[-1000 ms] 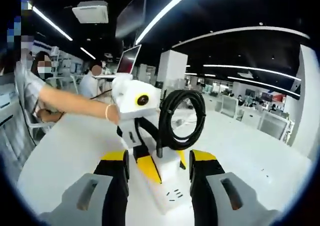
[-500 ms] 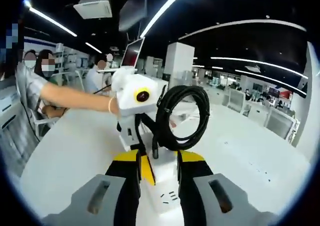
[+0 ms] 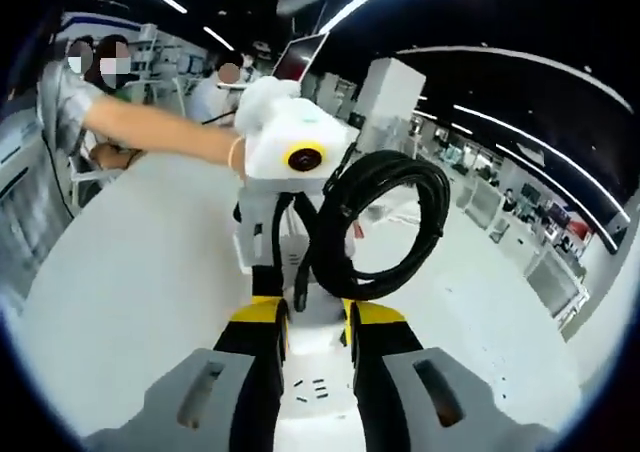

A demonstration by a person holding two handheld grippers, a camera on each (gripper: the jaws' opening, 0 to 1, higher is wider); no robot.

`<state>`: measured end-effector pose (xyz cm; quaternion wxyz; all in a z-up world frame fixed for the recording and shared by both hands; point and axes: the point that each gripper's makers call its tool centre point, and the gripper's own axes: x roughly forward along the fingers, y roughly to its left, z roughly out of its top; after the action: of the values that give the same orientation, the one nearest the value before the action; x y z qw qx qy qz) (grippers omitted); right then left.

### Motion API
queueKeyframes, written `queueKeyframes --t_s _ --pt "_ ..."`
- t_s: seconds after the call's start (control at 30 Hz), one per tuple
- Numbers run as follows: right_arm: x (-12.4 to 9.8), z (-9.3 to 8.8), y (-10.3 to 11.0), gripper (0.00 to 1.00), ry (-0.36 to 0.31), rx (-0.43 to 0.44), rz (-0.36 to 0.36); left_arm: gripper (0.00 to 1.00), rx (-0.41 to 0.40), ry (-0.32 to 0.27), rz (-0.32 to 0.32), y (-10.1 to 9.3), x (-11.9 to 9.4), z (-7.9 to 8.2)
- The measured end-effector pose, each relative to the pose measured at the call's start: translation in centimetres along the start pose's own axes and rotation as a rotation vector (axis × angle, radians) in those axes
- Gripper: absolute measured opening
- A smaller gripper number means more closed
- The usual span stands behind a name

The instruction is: Straighten the power strip on the desk, plug the charger into it

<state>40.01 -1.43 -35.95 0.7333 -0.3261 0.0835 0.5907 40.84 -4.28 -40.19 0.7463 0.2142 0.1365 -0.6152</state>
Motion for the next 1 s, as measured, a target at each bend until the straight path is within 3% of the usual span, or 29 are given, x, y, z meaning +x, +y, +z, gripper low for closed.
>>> queueKeyframes --t_s 0.1,0.27,1.0 --pt "0.35 -0.59 0.18 0.24 0.048 -0.032 0.006 0.27 0.006 0.009 0.0 0.04 0.0 -0.07" --pt "0.14 -0.3 -0.21 0.25 0.039 -0.018 0.015 0.27 0.01 0.016 0.002 0.06 0.04 -0.11" --pt "0.21 -1.1 0.16 0.23 0.129 -0.02 0.108 0.27 0.014 0.029 0.006 0.08 0.2 -0.29"
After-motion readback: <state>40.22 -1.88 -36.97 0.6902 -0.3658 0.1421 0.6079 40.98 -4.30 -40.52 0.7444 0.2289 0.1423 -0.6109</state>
